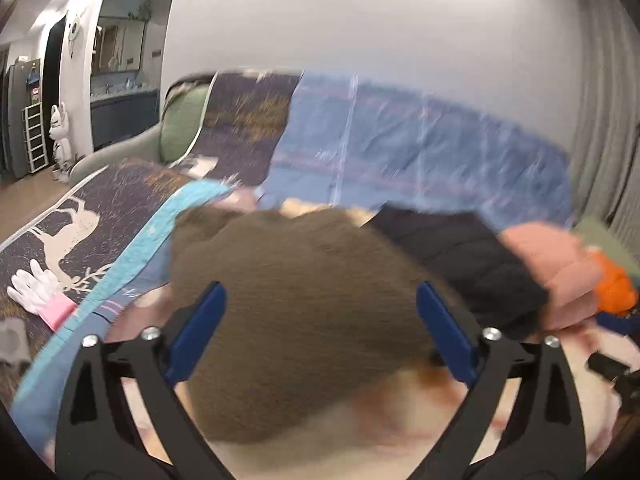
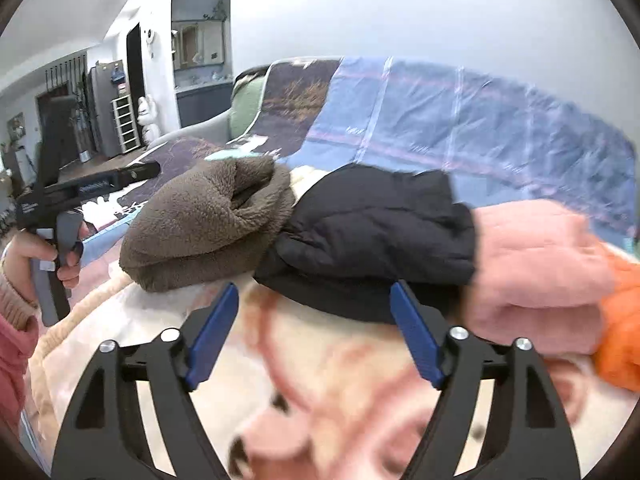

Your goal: Fold large clothes

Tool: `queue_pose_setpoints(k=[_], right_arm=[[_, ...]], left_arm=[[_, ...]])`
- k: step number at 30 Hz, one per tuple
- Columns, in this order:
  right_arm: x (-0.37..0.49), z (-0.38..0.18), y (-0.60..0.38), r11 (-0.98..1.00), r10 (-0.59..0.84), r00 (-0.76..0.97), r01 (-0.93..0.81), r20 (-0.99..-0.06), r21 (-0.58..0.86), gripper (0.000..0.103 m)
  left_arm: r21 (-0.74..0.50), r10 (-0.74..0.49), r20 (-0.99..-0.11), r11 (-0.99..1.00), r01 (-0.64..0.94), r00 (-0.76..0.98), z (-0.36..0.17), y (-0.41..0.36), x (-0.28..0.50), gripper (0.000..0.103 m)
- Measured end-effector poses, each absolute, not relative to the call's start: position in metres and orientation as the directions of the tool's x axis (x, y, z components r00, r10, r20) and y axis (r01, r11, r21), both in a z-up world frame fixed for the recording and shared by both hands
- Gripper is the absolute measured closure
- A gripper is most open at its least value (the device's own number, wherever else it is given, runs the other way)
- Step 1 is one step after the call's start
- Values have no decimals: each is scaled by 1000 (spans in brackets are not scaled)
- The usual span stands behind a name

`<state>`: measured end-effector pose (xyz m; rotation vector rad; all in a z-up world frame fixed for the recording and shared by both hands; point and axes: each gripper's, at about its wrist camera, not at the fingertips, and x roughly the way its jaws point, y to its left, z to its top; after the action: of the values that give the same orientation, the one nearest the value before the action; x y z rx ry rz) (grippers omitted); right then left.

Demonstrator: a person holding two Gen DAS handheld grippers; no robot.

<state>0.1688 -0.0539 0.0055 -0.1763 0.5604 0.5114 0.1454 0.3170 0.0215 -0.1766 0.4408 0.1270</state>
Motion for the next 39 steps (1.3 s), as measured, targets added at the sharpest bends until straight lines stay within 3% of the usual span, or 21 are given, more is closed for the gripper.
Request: queue_pose_setpoints(k=[4,10,21,39], right_arm=[[141,28,-70,893,378,782,-449,-496,-27,17],[100,54,-83,934,289,855,-350,-430,-68,11],[30,55,-143,968,201,886,-246,-418,-55,3],[18,24,-232,992,105,881,-127,-461,-16,1]], left_arm=[[-155,36,-375,983,-101,926,38,265,102,2],[-49,49,-331,996,-69,942,47,184,37,2],[-65,44,-290,996,-66,956,52,112,-47,2],[50,48,-403,998,-31,914,37,15,-47,2]])
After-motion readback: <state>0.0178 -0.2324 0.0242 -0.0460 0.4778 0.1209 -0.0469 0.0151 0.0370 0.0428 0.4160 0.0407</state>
